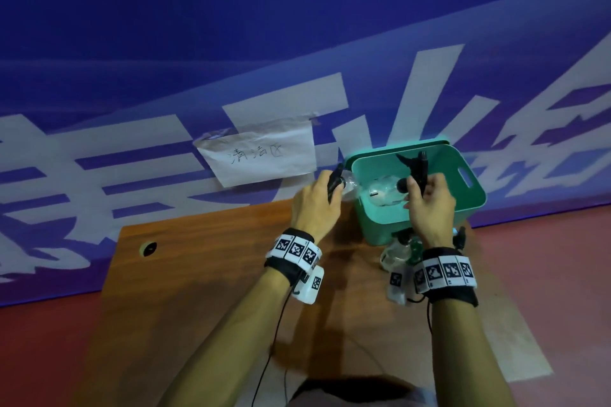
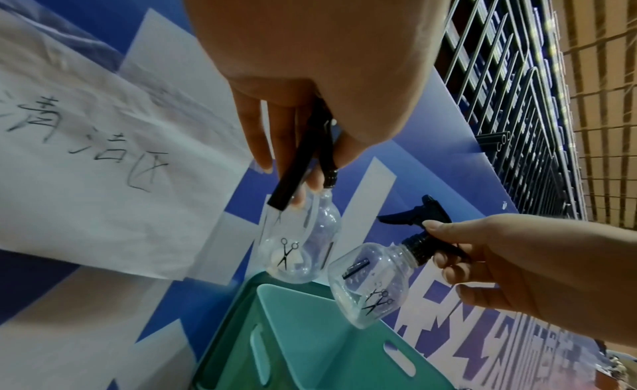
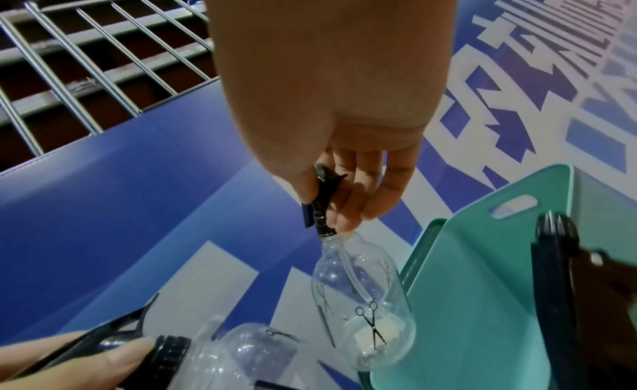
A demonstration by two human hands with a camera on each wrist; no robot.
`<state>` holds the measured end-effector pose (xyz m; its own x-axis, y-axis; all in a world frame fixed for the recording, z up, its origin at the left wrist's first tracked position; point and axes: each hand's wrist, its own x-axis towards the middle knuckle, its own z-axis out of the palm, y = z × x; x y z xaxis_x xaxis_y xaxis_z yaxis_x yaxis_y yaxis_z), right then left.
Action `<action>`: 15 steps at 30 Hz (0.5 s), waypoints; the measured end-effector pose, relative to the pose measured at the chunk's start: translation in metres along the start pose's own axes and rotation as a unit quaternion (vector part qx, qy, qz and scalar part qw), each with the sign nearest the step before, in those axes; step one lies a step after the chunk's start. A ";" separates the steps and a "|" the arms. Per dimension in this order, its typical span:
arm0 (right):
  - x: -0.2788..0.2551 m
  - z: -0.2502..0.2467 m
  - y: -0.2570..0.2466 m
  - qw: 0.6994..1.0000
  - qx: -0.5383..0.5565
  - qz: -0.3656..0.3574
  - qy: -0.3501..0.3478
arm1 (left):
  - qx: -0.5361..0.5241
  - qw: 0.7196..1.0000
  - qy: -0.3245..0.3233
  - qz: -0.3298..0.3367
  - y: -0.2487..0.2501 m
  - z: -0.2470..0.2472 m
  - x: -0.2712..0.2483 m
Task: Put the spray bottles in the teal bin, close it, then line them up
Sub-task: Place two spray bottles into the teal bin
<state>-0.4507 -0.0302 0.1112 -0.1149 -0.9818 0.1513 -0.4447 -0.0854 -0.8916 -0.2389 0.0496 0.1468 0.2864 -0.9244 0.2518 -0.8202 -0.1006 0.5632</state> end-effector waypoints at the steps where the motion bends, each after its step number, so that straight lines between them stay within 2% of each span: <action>1: 0.005 -0.010 0.002 1.000 0.002 -0.003 -0.002 | -0.002 1.000 0.006 0.003 0.007 0.005 0.000; 9: 0.050 -0.099 0.026 0.998 0.046 -0.004 -0.032 | 0.022 0.998 0.053 0.001 0.099 0.042 -0.001; 15: 0.076 -0.147 0.041 0.998 0.052 0.002 -0.041 | 0.017 0.995 0.088 -0.030 0.142 0.052 -0.002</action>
<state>-0.6084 -0.0831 0.1484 -0.0419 -0.9923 0.1166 -0.3487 -0.0949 -0.9324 -0.3813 0.0187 0.1854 0.4160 -0.8376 0.3540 -0.8141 -0.1697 0.5553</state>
